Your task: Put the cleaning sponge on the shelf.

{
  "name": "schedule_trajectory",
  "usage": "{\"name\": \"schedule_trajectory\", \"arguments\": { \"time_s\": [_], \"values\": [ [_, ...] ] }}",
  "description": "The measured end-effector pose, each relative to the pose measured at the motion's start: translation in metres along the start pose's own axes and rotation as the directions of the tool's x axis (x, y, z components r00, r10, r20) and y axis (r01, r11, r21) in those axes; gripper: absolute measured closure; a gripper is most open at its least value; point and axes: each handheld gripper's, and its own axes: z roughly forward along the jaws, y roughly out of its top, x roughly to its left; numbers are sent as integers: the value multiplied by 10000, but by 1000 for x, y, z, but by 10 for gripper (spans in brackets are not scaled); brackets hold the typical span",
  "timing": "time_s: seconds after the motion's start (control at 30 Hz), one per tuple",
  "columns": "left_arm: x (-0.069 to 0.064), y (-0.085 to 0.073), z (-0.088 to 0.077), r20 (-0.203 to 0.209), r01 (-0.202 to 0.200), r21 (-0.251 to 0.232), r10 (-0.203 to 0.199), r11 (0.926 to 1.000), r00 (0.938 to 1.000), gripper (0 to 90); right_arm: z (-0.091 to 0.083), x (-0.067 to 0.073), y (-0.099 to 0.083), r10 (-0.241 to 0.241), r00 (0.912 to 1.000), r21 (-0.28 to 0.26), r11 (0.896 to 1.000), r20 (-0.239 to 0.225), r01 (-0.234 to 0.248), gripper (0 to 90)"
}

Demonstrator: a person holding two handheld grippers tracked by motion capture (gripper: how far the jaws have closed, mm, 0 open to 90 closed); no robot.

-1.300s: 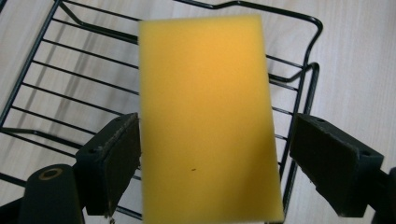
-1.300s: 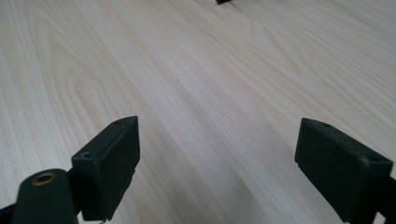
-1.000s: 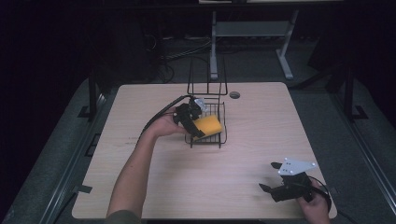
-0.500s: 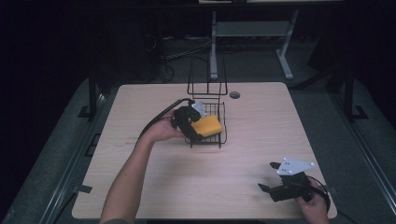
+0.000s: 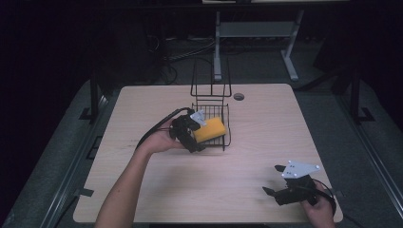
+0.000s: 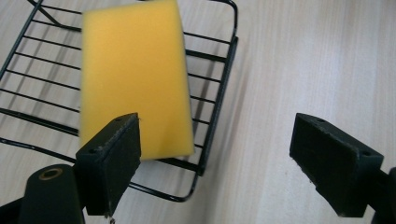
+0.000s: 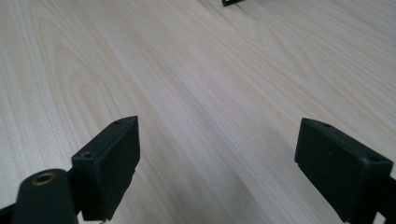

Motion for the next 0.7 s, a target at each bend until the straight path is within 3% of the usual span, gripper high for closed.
{"name": "schedule_trajectory", "arguments": {
  "time_s": [0.23,0.7],
  "values": [
    [-15,-4,-3,49,-192,52,192,9998,9998,160,0,1,0,-5,10000,11,10000,34,5,138],
    [-35,-23,-6,-51,-43,36,43,10000,10000,160,0,1,0,-88,10000,37,10000,43,88,138]
  ]
}}
